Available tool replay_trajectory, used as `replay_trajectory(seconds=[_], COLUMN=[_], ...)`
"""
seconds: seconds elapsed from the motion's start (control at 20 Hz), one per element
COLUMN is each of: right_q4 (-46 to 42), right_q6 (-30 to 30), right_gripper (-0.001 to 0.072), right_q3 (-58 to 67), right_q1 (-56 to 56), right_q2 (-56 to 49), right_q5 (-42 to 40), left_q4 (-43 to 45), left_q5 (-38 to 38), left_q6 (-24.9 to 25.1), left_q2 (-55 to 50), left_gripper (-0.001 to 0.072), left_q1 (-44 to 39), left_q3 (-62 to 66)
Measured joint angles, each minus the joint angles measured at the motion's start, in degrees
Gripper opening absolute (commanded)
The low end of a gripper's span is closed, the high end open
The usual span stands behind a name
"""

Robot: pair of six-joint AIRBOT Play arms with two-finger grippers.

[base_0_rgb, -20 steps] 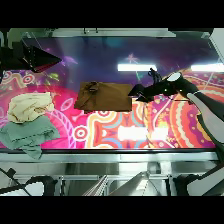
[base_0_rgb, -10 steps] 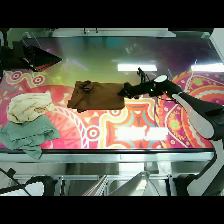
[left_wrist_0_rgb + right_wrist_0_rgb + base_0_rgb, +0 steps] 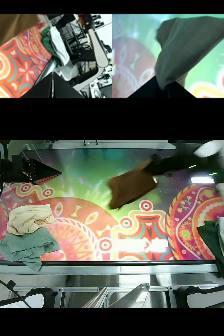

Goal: Fold the shirts.

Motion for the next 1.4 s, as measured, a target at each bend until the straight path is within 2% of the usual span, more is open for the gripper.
replay_trajectory(seconds=[0.2, 0.35, 0.7, 1.1, 1.25, 1.4], right_q4=[-5.2, -6.6, -7.5, -7.3, -8.4, -11.1], right_q6=[5.2, 7.8, 10.3, 8.0, 7.8, 10.3], right_gripper=[0.0020, 0.0021, 0.0020, 0.0020, 0.0020, 0.0020], right_q3=[4.0, 5.0, 5.9, 13.3, 14.2, 14.5], right_q1=[-14.6, -24.7, -42.3, -49.6, -50.8, -52.0], right_q2=[6.8, 9.6, 8.7, 8.0, 8.0, 8.6], right_q5=[6.8, 8.9, 7.7, 9.1, 14.4, 20.1], left_q4=[0.0, 0.0, 0.0, 0.1, 0.1, 0.2], left_q5=[-0.2, -0.2, 0.7, 2.3, 2.4, 1.4], left_q6=[0.0, -0.1, -0.2, -0.1, -0.1, 0.0], left_q2=[0.0, 0.0, 0.0, 0.0, 0.0, 0.0], left_gripper=[0.0013, 0.0012, 0.0012, 0.0013, 0.0012, 0.0013], left_q1=[0.0, 0.0, 0.0, 0.0, 0.0, 0.0], left_q3=[0.0, 0.0, 0.0, 0.0, 0.0, 0.0])
